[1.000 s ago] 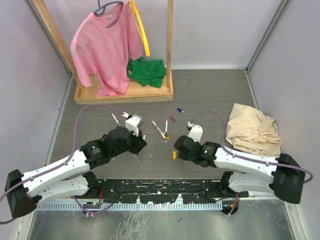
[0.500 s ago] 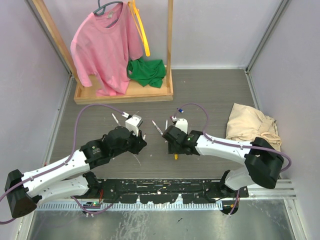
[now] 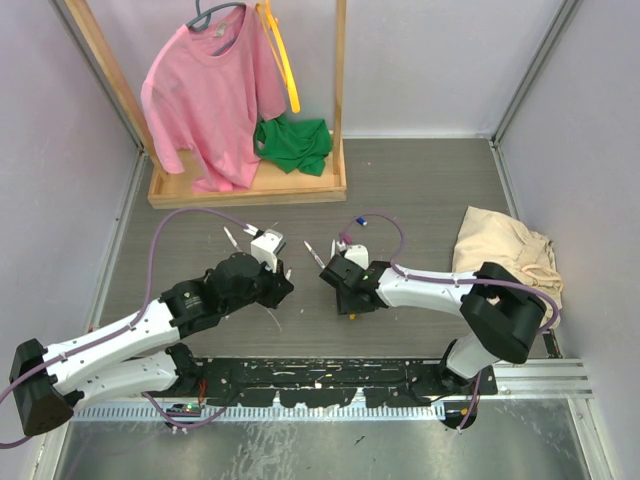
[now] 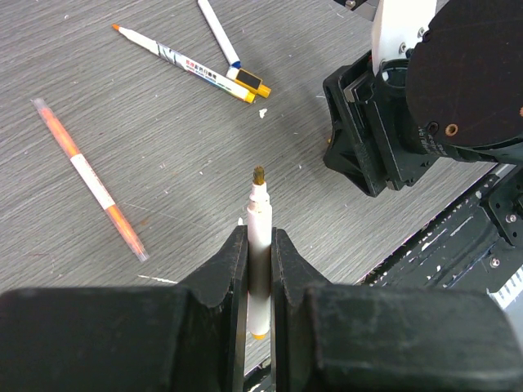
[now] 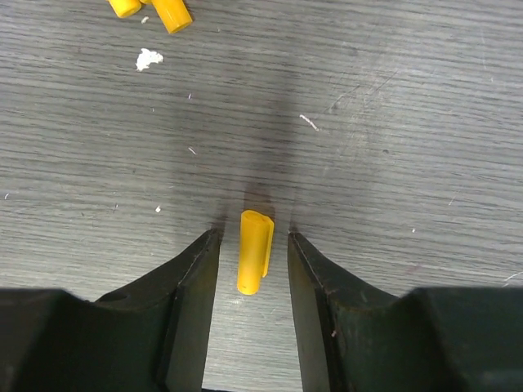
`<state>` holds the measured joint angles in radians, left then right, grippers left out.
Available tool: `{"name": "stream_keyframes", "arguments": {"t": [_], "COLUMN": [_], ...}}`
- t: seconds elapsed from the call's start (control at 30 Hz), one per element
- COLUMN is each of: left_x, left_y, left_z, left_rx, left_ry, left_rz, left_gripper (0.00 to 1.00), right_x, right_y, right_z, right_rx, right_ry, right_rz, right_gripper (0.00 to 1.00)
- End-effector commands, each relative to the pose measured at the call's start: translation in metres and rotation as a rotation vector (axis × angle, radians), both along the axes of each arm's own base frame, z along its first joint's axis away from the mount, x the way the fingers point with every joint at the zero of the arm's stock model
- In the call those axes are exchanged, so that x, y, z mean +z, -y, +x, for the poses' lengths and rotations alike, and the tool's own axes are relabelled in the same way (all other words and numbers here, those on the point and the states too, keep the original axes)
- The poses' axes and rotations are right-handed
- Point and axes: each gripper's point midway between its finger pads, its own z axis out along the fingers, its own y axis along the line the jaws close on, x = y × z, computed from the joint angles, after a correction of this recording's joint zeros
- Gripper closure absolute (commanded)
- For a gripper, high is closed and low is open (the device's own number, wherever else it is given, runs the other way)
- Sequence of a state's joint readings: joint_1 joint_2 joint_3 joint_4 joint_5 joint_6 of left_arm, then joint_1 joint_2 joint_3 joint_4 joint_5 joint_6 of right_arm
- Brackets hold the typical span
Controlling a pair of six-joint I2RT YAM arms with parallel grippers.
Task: Insert the pens into the pen caps
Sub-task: Insert the pen cap onto the pen.
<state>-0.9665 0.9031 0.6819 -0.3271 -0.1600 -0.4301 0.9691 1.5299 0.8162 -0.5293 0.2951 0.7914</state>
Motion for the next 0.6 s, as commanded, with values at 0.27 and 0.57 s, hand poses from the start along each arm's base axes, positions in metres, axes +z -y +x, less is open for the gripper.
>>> {"name": "stream_keyframes", "arguments": {"t": [0.27, 0.57], "left_x": [0.011, 0.01], "left_y": [0.002, 0.0], "left_z": [0.004, 0.004], "left_rx": [0.008, 0.015], "left_ry": [0.026, 0.024], "left_rz": [-0.04, -0.038], "left_gripper": [1.0, 1.0], "right_x": [-0.012, -0.007], "right_y": [0.004, 0.013], "right_z": [0.004, 0.004], "right_rx": [0.012, -0.01], "right_ry": [-0.018, 0.011], "right_rz": [-0.062, -0.063], "right_gripper": [0.63, 0.86]}}
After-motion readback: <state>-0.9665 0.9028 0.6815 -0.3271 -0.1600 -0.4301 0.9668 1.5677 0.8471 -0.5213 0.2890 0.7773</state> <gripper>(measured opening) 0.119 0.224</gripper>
